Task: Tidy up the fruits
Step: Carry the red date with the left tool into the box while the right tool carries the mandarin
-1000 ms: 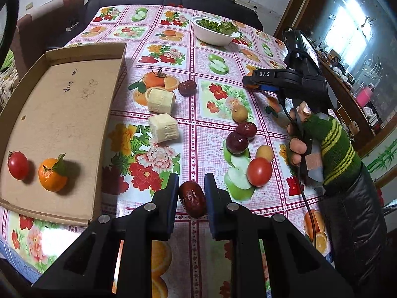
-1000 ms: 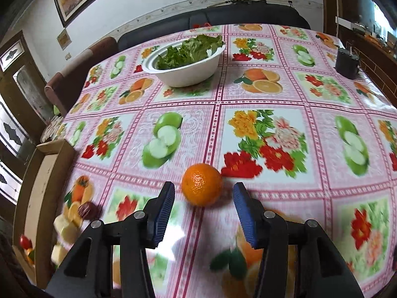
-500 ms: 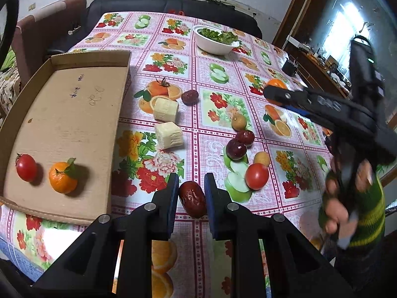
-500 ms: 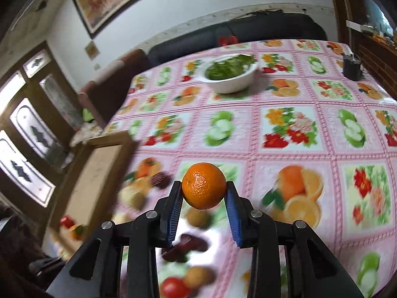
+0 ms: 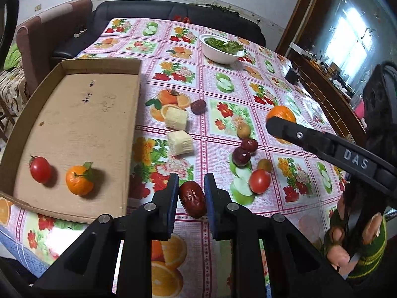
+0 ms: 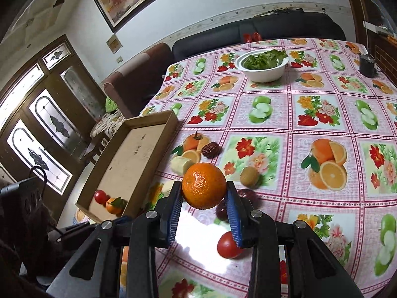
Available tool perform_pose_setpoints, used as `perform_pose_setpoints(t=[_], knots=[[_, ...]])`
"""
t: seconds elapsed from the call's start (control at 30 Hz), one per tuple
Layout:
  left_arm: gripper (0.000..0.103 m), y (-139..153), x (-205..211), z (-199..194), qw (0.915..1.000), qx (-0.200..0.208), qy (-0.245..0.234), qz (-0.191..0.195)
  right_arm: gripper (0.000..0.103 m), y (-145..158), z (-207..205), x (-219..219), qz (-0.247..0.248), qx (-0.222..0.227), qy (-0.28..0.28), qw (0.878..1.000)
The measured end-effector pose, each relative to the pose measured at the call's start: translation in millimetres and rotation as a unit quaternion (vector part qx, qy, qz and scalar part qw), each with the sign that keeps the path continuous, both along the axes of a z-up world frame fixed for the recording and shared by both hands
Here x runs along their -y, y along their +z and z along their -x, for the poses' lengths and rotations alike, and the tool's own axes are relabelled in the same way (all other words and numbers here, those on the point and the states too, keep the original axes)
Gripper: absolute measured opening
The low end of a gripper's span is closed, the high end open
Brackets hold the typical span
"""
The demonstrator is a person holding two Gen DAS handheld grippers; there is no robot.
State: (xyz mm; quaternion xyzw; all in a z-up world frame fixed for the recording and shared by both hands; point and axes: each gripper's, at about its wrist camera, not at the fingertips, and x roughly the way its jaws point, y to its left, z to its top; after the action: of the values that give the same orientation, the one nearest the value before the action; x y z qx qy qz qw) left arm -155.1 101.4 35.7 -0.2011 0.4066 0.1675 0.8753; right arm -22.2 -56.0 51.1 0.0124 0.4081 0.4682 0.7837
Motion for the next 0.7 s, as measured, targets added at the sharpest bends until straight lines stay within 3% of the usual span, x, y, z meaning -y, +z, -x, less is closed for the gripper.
perform_pose_setpoints(t=[0.7], knots=[[0.018,8,-62,26,0.9958,-0.008,0.083,-0.036,0.034,2,27,-45,0.011,0.007,0.045,0.999]])
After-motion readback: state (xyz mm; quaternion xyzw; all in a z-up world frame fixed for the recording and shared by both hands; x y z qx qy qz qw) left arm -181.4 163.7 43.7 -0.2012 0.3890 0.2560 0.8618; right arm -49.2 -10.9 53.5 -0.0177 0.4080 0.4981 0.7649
